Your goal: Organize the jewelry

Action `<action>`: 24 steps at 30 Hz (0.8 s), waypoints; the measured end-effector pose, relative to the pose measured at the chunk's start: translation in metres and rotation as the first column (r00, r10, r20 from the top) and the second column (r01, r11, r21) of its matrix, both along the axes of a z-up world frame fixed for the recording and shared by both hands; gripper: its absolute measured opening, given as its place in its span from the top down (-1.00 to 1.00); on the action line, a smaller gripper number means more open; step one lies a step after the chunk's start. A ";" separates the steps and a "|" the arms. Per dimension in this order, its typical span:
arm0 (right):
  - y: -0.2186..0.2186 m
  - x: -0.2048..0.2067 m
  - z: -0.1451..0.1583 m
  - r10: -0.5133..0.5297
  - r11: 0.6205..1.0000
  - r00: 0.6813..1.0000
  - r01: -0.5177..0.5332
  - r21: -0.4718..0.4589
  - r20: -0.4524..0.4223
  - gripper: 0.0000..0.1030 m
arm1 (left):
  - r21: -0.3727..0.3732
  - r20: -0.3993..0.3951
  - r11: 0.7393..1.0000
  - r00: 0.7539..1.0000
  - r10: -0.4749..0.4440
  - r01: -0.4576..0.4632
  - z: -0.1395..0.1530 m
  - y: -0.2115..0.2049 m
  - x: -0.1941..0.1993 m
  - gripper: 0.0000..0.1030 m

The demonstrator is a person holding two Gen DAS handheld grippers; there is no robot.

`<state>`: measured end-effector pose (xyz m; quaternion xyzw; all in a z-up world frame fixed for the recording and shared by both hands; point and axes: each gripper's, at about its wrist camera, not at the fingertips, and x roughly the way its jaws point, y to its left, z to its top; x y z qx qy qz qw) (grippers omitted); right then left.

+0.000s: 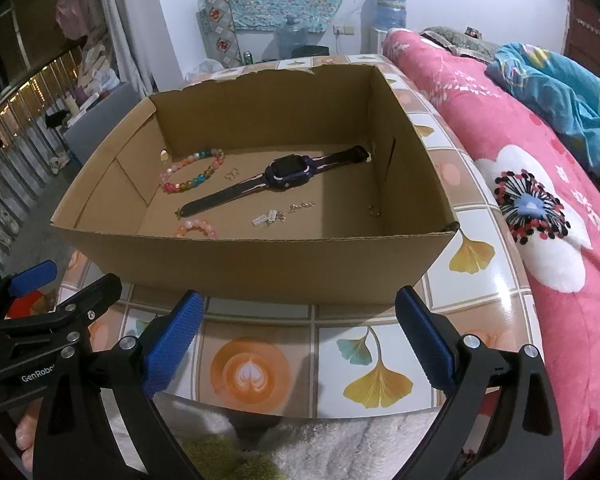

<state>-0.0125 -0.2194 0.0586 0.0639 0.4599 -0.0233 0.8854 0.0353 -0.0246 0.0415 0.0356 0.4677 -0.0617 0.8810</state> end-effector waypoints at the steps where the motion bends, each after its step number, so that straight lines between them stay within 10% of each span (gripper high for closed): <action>1: 0.000 0.000 0.000 -0.001 1.000 1.000 0.001 -0.001 0.000 -0.82 | -0.001 0.000 1.000 1.000 0.000 0.000 0.000 0.000 0.000 -0.84; 24: 0.000 -0.001 -0.001 -0.011 1.000 1.000 0.011 -0.001 -0.006 -0.82 | -0.002 -0.009 1.000 1.000 -0.004 0.004 -0.002 -0.001 -0.001 -0.84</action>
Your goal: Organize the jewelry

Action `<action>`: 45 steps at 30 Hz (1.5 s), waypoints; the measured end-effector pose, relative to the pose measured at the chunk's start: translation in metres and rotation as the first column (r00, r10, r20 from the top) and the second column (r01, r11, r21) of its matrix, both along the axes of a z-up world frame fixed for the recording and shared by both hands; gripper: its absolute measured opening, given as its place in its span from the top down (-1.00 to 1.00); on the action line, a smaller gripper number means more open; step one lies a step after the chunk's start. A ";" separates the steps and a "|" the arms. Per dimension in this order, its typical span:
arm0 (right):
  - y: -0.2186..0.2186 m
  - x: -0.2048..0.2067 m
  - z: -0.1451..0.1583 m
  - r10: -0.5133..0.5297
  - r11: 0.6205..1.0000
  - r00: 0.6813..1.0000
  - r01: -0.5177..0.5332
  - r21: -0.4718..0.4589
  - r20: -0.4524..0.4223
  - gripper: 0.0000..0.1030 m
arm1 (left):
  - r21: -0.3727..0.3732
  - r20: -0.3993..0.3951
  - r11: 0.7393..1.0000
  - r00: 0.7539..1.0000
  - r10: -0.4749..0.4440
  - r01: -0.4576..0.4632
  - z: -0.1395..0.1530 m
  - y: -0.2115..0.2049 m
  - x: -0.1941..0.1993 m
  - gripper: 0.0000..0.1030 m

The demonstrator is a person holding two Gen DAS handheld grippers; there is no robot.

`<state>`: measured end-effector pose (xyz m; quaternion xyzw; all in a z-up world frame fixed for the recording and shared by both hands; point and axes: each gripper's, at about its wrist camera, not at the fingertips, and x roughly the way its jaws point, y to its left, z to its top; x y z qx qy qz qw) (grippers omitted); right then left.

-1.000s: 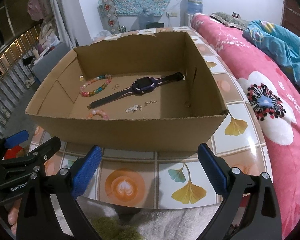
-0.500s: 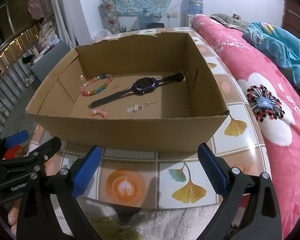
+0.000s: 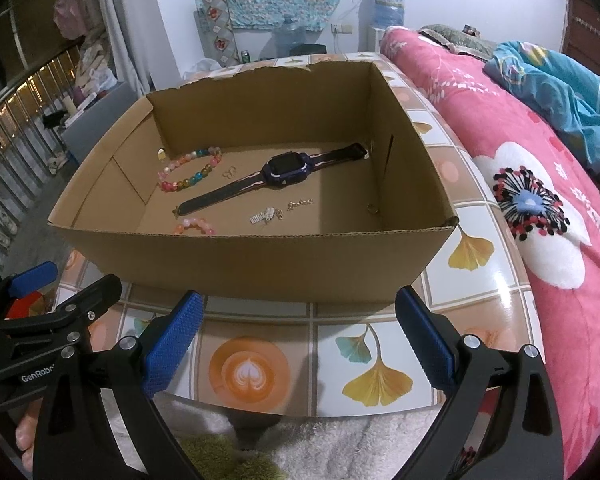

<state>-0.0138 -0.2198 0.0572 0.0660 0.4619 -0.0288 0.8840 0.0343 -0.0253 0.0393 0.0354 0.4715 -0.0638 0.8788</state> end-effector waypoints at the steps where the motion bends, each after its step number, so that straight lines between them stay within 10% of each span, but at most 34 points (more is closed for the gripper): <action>1: 0.000 0.000 0.000 0.000 1.000 1.000 0.000 -0.001 0.000 -0.82 | 0.000 -0.001 1.000 1.000 0.000 0.000 0.000 -0.001 -0.001 -0.84; 45: -0.003 -0.001 -0.003 -0.010 1.000 1.000 0.010 0.006 -0.004 -0.82 | -0.004 -0.006 1.000 1.000 0.000 0.000 -0.001 0.001 0.001 -0.84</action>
